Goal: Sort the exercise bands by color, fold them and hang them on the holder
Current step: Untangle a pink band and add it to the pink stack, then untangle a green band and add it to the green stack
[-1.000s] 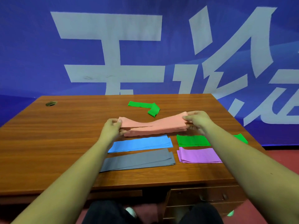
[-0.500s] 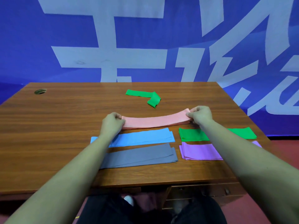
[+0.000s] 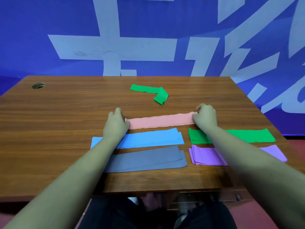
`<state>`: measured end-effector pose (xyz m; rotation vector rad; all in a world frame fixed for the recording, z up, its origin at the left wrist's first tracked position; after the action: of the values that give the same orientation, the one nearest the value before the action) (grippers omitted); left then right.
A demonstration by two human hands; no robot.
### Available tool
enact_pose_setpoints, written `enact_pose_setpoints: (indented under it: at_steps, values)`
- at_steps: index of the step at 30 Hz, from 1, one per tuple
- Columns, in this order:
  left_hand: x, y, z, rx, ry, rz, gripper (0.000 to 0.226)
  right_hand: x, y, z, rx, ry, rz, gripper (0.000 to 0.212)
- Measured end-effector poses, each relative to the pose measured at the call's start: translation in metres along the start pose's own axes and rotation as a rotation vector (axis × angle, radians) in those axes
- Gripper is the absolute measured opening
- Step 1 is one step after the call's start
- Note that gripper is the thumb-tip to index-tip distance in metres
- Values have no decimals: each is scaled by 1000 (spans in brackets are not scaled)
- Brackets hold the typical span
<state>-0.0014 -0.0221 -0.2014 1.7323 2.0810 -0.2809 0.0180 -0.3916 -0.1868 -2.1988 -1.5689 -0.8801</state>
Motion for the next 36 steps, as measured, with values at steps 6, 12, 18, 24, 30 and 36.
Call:
enact_pose_setpoints:
  at_steps: [6,12,18,24,30,36]
  values:
    - [-32,33,-11,-37,-63,117,12,59,13,16,92,42,-160,30]
    - [-75,86,18,55,-49,215,9,102,41,75,260,21,-255,38]
    - [-103,123,66,161,-109,212,27,103,66,113,302,-47,-335,36]
    - [-107,131,88,218,-190,159,15,99,72,113,269,115,-367,12]
    - [-131,111,31,149,-706,186,16,119,62,57,195,588,-223,6]
    - [-163,82,-64,-2,-649,297,18,170,22,-12,313,943,-179,8]
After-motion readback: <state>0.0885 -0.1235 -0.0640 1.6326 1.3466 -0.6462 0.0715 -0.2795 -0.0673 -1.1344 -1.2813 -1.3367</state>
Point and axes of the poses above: each hand's wrist, its own y-axis towards the middle knuckle, its own z-axis out of the palm, x = y × z, the point moved 9 cm from there along y, towards the middle knuckle, and after that the axes turned 9 degrees about y, right-handed, at the moved point
